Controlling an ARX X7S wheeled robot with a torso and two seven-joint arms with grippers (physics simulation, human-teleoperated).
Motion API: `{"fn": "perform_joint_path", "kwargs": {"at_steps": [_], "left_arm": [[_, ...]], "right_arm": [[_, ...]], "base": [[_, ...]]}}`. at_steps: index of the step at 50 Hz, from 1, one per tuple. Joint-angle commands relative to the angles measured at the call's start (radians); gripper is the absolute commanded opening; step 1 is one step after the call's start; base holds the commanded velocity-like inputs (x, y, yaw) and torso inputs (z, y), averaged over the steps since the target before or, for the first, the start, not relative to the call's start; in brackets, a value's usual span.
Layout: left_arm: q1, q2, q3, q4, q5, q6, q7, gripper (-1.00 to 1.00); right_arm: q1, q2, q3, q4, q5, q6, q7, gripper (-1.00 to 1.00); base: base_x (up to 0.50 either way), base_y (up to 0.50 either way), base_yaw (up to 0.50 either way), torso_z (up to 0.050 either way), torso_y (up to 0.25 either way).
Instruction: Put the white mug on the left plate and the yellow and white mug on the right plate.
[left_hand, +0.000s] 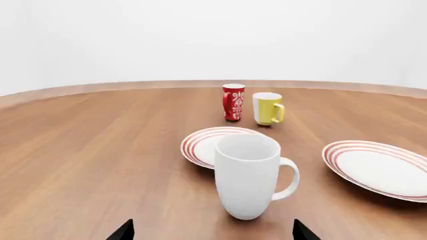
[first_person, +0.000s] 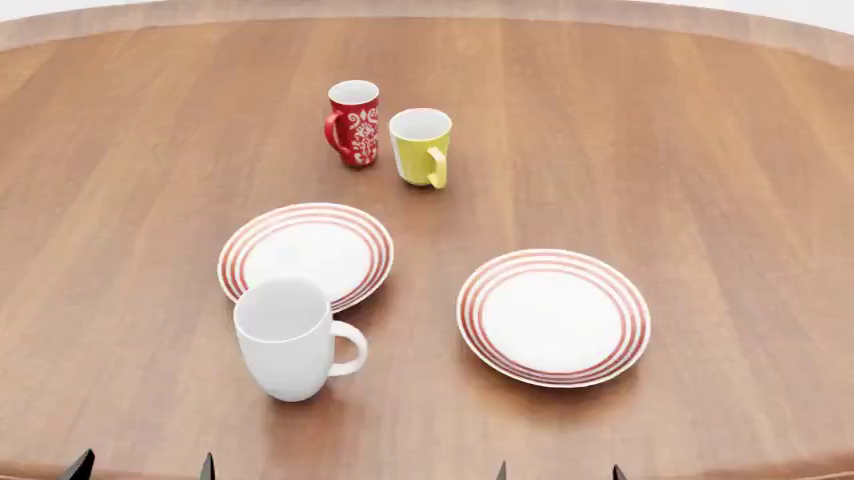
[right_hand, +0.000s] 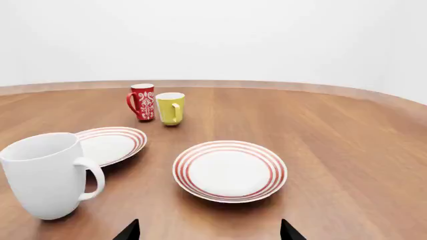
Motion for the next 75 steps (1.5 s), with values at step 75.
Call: {"fn": "perform_joint_path", "kwargs": {"at_steps": [75], "left_arm": [[-0.036,-0.156,0.048,0.284,-0.219,-0.166,-0.135,1.00]], "right_arm": [[-0.008,0.154,-0.043,-0.259,0.179,0.113,0.138,1.00]], "base": [[0.03,-0.11,0.30,0.000,0.000]]}}
